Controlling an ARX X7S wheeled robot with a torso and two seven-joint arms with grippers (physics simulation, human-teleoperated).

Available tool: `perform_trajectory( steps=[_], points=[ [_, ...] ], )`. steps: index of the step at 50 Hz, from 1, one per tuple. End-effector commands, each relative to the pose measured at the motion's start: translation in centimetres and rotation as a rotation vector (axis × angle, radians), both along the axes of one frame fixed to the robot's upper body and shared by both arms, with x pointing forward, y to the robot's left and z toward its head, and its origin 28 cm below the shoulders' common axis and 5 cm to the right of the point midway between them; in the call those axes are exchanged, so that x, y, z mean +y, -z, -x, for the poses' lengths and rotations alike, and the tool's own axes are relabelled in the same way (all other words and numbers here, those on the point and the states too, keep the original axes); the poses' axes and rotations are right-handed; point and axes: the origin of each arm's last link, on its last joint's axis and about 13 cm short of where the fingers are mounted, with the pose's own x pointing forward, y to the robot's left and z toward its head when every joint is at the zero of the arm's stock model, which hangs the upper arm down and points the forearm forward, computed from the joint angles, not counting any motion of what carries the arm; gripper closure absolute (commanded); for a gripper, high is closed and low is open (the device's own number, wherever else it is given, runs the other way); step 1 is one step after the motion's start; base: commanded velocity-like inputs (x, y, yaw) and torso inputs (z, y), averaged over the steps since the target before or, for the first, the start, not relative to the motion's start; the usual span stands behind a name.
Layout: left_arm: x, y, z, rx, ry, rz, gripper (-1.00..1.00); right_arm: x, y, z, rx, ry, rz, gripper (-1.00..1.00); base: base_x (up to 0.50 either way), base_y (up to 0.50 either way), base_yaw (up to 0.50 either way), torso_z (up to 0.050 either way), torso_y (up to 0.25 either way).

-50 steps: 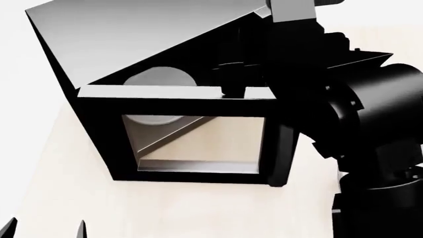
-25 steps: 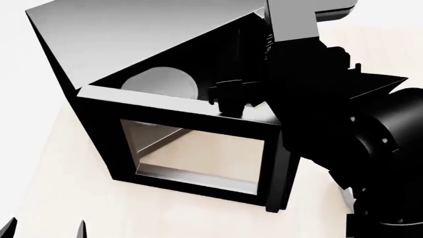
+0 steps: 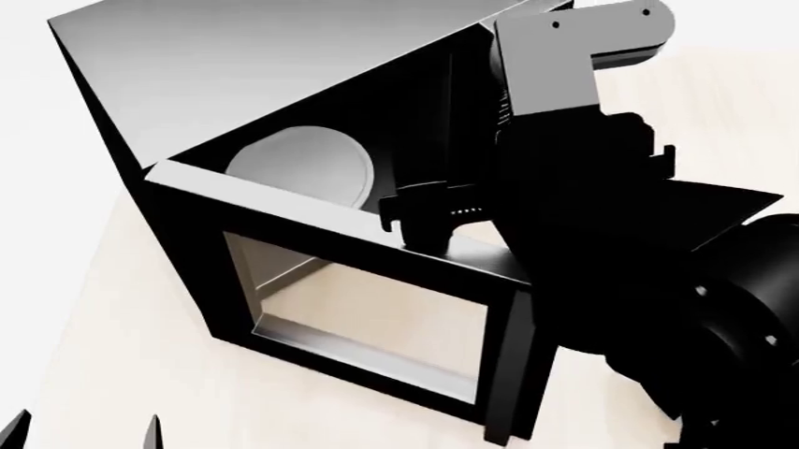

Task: Open the microwave.

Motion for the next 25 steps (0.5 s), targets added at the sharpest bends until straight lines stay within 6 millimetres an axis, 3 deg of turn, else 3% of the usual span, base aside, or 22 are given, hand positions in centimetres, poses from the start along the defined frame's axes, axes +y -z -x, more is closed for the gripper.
perform_trajectory(
  steps=[1,25],
  points=[
    [0.0,-0.1,0.0,-0.002,0.0,0.0,-1.0,1.0,2.0,1.0,0.075,-0.103,-0.006,-1.0,0.0,0.0,0.0,0.0,0.0],
    [0.0,-0.2,0.0,-0.004,-0.001,0.002,-1.0,1.8,3.4,2.4,0.085,-0.163,-0.031,-1.0,0.0,0.0,0.0,-0.002,-0.004]
  ],
)
